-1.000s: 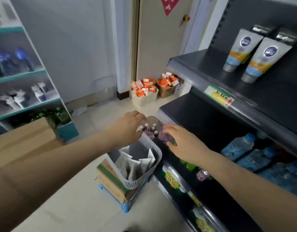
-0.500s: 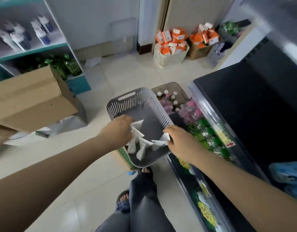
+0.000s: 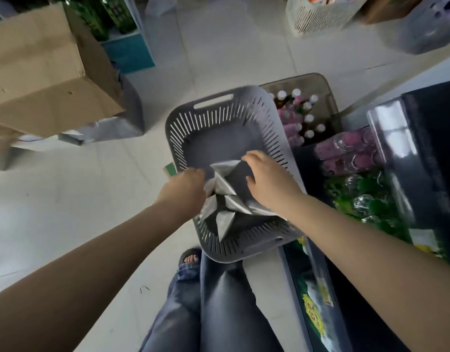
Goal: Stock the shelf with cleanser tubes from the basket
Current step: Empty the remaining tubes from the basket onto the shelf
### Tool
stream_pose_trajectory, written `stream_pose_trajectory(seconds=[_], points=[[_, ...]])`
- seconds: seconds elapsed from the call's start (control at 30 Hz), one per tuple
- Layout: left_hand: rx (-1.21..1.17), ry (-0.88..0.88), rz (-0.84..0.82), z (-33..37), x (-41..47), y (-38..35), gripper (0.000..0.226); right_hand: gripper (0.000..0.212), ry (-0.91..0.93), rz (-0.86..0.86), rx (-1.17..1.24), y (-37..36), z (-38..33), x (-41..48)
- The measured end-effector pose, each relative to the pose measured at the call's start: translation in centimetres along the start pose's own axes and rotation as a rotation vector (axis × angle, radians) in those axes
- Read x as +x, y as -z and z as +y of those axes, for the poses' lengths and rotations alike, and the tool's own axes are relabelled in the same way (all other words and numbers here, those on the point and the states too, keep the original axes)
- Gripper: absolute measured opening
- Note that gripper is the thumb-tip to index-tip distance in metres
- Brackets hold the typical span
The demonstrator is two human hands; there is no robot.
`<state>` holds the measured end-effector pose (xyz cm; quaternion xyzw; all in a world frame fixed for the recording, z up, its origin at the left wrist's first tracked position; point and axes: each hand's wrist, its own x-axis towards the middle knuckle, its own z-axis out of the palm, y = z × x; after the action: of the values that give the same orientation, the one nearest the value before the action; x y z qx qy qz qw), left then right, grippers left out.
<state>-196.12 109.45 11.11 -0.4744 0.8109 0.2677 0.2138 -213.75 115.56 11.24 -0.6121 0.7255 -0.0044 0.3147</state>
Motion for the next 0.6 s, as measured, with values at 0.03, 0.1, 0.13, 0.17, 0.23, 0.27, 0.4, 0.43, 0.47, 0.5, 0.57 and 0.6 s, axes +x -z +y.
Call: stream_pose_trajectory(seconds=[0.03,0.1,0.13,0.17,0.23,0.27,0.4,0.43,0.47,0.5,0.57,0.6], points=[[0.018,0.01,-0.003,0.1,0.5,-0.4,0.022,0.045,0.01,-0.001,0.007,-0.2,0.3,0.9],[0.063,0.034,-0.026,0.3,1.5,-1.1,0.016,0.046,0.026,-0.01,0.019,-0.8,0.8,2.6],[0.091,0.039,-0.037,0.5,1.9,-1.5,0.016,0.046,0.034,-0.016,0.02,-1.1,1.0,3.3],[0.119,0.04,-0.045,0.6,2.4,-1.8,0.016,0.045,0.044,-0.024,0.019,-1.4,1.2,4.0],[0.18,0.033,-0.06,0.6,3.1,-2.5,0.017,0.043,0.065,-0.04,0.017,-2.2,1.4,5.1],[0.216,0.025,-0.065,0.6,3.4,-2.7,0.018,0.04,0.072,-0.048,0.016,-2.6,1.5,5.5],[0.284,0.011,-0.091,0.6,4.2,-3.2,0.022,0.022,0.09,-0.069,0.007,-4.2,1.7,6.8],[0.275,0.012,-0.091,0.7,4.4,-3.2,0.022,0.02,0.091,-0.068,0.003,-4.6,1.8,6.9],[0.261,0.017,-0.09,0.7,4.5,-3.3,0.022,0.019,0.093,-0.065,0.002,-4.8,1.9,7.1],[0.25,0.021,-0.087,0.8,4.5,-3.3,0.023,0.019,0.092,-0.056,0.001,-5.0,1.9,7.2],[0.245,0.021,-0.071,0.8,4.5,-3.5,0.023,0.018,0.087,-0.028,0.001,-5.3,2.0,7.5],[0.244,0.021,-0.06,0.8,4.5,-3.6,0.023,0.018,0.081,-0.014,0.001,-5.3,2.1,7.6]])
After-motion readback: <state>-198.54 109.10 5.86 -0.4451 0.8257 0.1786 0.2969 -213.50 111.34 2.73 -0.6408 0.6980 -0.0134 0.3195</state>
